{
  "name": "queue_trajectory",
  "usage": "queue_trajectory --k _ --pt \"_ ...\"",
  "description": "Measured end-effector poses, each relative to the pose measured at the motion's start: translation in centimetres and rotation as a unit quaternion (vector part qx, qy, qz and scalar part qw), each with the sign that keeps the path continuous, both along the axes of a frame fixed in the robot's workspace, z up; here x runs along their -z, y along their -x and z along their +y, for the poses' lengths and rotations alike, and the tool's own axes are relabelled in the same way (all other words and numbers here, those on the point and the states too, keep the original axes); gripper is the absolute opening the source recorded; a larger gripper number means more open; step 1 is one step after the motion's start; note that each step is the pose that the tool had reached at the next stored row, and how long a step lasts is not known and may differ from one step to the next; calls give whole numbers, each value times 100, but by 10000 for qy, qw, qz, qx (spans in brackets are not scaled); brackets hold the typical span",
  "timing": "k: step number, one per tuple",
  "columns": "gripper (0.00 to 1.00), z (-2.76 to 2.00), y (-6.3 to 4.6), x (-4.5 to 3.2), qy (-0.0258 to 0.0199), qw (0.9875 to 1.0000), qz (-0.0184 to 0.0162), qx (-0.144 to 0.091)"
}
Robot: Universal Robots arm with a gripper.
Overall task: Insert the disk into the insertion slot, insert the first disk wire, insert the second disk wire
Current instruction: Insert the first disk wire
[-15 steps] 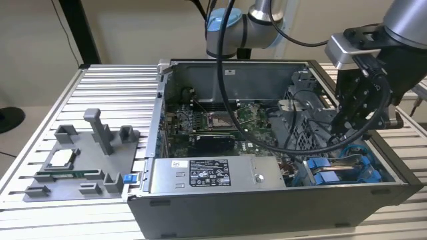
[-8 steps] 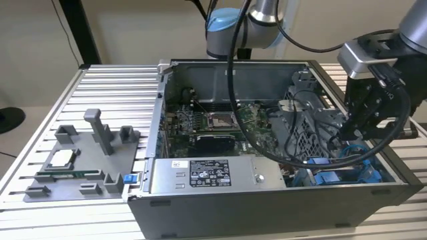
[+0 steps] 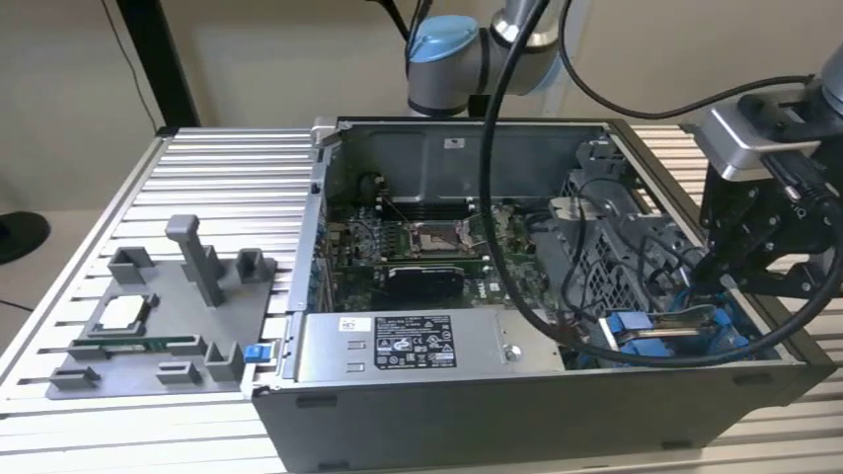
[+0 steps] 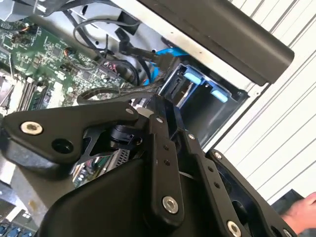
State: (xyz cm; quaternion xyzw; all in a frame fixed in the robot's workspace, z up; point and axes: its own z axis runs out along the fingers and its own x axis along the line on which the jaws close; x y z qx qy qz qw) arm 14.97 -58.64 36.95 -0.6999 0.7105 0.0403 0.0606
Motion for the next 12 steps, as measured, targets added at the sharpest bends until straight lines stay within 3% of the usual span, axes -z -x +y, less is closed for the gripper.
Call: queue_trajectory --k 7,12 --pt "0 -2 -10 8 8 10000 7 9" --pt "0 -4 -72 46 8 9999 142 9"
